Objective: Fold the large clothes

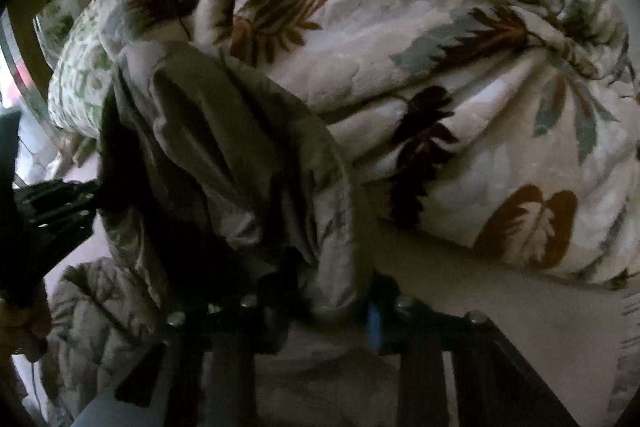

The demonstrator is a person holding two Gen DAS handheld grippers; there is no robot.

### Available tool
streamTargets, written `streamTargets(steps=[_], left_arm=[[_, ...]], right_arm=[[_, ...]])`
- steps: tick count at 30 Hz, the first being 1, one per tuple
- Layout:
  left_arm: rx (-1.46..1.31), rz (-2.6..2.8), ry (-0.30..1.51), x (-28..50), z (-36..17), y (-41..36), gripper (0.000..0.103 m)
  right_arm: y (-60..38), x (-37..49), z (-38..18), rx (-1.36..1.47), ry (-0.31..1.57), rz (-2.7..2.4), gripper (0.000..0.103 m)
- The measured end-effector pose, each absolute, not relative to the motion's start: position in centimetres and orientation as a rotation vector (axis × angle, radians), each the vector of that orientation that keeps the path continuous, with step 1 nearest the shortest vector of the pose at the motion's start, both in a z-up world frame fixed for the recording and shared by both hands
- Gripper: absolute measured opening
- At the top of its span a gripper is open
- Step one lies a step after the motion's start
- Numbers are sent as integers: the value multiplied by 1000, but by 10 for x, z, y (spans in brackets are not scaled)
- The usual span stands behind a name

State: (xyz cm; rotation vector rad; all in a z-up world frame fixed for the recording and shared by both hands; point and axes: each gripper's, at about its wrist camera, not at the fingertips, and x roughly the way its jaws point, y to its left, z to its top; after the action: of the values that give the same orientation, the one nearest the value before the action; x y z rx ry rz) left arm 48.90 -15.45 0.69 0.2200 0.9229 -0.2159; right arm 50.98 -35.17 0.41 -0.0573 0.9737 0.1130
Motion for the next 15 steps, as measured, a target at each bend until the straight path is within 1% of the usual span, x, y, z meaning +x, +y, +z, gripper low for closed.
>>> streamTargets(steps=[2, 6, 15], left_arm=[[222, -230, 914, 480, 18, -156, 10], [189, -262, 886, 455, 49, -145, 10], [177, -324, 840, 373, 109, -132, 10]], right_arm=[[-353, 503, 8, -42, 975, 119, 23], [-356, 479, 23, -32, 954, 134, 21], [-357, 408, 64, -27, 913, 184, 20]])
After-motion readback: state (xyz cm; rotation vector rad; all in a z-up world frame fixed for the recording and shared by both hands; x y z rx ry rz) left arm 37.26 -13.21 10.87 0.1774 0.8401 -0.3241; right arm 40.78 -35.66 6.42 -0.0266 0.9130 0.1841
